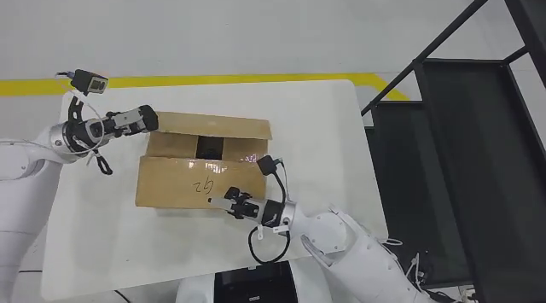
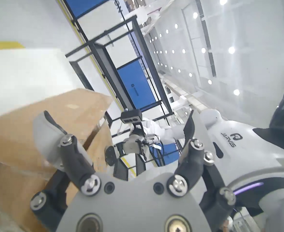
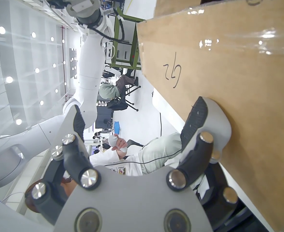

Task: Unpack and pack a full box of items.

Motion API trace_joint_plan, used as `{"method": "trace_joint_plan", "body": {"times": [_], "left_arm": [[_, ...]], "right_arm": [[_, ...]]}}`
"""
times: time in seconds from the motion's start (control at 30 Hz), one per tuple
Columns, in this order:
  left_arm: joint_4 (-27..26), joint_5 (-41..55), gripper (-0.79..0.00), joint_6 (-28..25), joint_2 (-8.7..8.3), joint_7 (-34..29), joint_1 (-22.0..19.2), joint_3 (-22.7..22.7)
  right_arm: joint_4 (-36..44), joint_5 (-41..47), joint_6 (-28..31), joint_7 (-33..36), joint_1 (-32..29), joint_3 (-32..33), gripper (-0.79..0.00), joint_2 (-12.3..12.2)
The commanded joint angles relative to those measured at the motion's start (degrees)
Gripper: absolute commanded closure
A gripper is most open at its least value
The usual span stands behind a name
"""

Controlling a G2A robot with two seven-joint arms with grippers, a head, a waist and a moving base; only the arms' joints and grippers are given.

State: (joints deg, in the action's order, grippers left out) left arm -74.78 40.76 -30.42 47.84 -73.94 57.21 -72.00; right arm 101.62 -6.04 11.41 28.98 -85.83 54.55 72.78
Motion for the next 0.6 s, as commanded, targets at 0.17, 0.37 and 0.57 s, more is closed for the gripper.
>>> {"method": "trace_joint_plan", "body": {"times": [0.17,0.37,0.57], "left_arm": [[-2.33,-1.63,-0.785,3.4,-1.29,-3.35,4.84,0.14],[-0.91,-2.75,-0.785,4.13,-1.68,-4.07,5.23,1.71],[0.86,-2.83,-0.785,3.54,-1.85,-3.48,4.3,3.23]], "right_arm": [[1.24,-0.92,-0.32,-0.93,0.19,0.58,-0.785,-0.2],[0.87,-1.64,-1.14,-4.1,1.45,2.08,-0.785,-0.2],[-0.63,-2.16,-1.34,-8.42,3.68,1.88,-0.785,0.3]]}}
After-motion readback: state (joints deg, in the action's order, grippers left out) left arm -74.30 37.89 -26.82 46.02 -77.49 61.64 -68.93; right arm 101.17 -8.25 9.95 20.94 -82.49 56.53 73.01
